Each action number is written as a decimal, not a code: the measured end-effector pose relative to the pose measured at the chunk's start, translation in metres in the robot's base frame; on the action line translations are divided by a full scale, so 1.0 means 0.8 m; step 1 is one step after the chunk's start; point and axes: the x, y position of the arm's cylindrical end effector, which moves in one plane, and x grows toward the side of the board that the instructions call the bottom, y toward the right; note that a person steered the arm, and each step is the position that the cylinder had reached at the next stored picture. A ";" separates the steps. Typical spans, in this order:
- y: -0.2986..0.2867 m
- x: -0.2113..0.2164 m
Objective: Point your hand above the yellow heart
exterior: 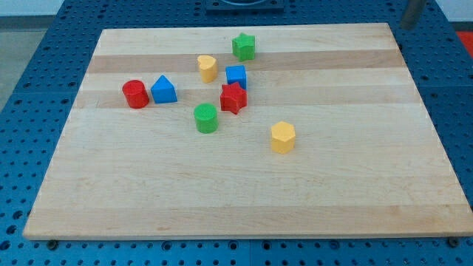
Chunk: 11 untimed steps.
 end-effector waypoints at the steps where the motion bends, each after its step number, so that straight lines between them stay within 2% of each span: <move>1: -0.027 0.036; 2: -0.080 0.061; 3: -0.130 0.062; 4: -0.145 0.036; 6: -0.302 -0.010; 7: -0.405 -0.006; 8: -0.468 0.019; 9: -0.468 0.072; 10: -0.475 0.086; 11: -0.525 0.087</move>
